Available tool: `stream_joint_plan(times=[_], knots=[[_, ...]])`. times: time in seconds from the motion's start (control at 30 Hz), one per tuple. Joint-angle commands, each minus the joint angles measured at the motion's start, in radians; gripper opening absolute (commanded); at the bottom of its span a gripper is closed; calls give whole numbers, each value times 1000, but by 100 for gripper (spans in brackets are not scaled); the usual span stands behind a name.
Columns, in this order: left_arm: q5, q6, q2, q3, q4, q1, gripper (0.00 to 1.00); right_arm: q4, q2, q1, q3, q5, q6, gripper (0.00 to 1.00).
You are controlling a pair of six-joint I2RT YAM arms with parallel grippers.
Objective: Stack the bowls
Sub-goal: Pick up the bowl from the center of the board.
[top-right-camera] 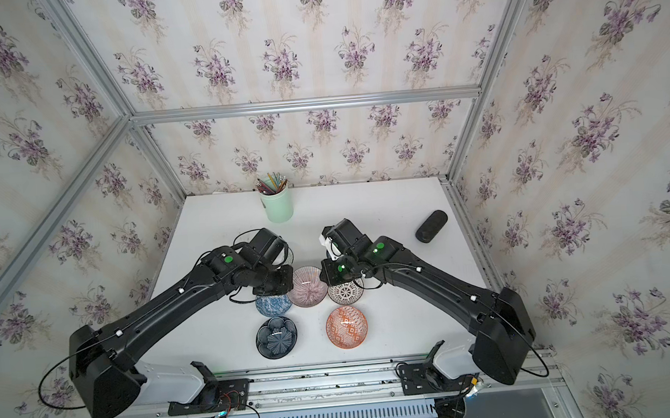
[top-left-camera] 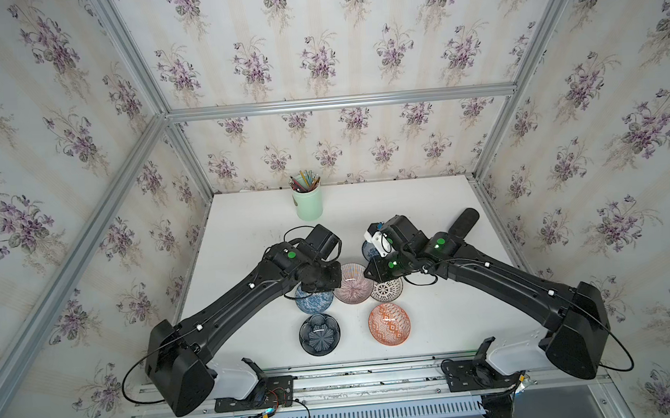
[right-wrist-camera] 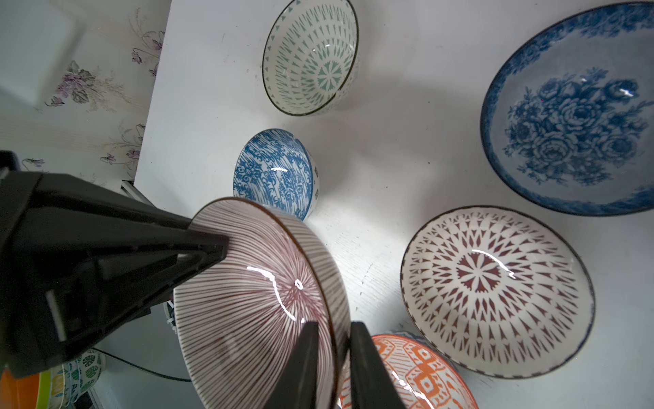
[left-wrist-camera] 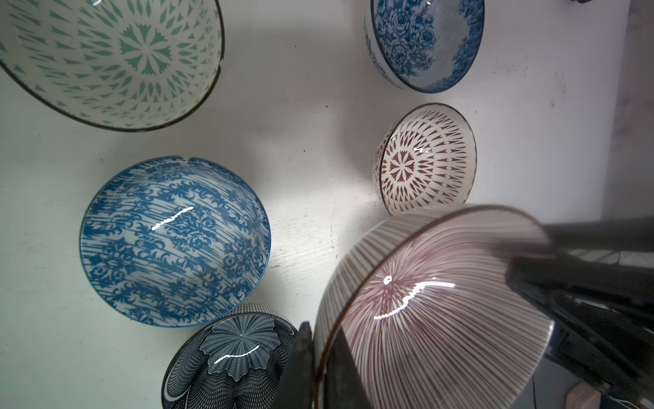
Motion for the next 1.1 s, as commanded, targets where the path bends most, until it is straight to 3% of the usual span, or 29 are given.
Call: stream_joint_plan(times=[0.0, 0.37, 0.43, 0.63, 0.9, 1.07], knots=[[21, -5, -4, -7, 53, -1, 0, -32, 14, 4, 17, 25, -15, 15], [40, -16, -16, -27, 87, -3, 1, -85, 73, 11, 64, 43, -25, 0], [41, -14, -21, -23, 83, -4, 31, -96, 88, 11, 82, 43, -35, 0], [-11, -24, -74, -9, 28, -2, 80, -135, 128, 10, 136, 44, -48, 0], [-132, -56, -202, -49, -56, 1, 81, -144, 146, -51, 137, 55, -70, 0], [-177, -68, -291, -103, -102, 19, 78, -117, 126, -150, 71, 55, -94, 0]])
